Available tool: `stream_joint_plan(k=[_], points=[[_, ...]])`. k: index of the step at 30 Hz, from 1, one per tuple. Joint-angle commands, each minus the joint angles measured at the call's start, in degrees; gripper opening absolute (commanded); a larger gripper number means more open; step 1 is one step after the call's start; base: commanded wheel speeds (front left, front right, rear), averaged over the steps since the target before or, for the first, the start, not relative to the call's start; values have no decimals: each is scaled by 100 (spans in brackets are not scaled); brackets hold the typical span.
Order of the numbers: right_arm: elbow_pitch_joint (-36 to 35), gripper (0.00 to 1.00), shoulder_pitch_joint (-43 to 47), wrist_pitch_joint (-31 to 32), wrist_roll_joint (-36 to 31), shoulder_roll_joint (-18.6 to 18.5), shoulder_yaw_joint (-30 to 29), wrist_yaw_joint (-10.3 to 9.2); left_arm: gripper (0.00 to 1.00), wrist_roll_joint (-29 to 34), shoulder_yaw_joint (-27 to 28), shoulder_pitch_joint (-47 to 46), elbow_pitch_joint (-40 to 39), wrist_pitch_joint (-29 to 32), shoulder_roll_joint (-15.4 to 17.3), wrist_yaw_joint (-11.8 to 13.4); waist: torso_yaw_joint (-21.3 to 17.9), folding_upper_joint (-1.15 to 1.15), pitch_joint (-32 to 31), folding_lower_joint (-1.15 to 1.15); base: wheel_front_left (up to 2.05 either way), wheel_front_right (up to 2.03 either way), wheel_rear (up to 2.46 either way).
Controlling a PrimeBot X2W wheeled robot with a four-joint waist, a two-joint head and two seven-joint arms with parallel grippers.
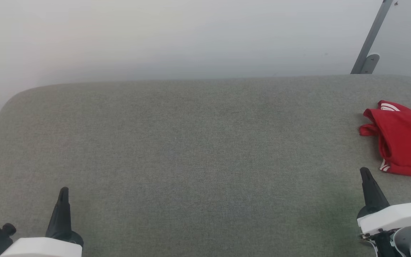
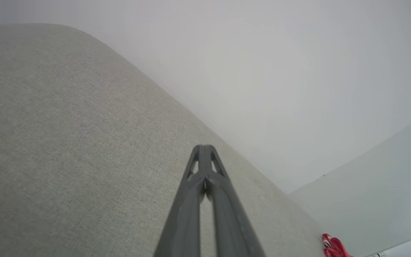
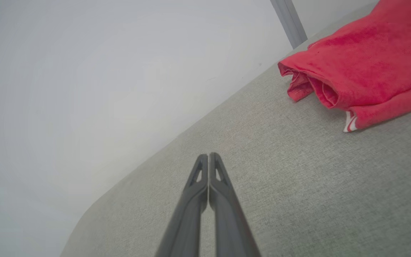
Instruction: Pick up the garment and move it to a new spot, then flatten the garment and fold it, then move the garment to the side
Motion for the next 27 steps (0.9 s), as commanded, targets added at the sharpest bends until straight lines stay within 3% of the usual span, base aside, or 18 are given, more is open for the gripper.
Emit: stream_joint_plan(k=[1,27], points=[[-83,0,-155,37,198,-15,-19,0,0,-189,6,-177,-40,55,24,0,-1,0,0,0,0,0,0],[-120,0,-185,358,1773,169,-43,0,0,-1593,-70,-468,162,513,-203,0,-22,0,-5,0,0,0,0]])
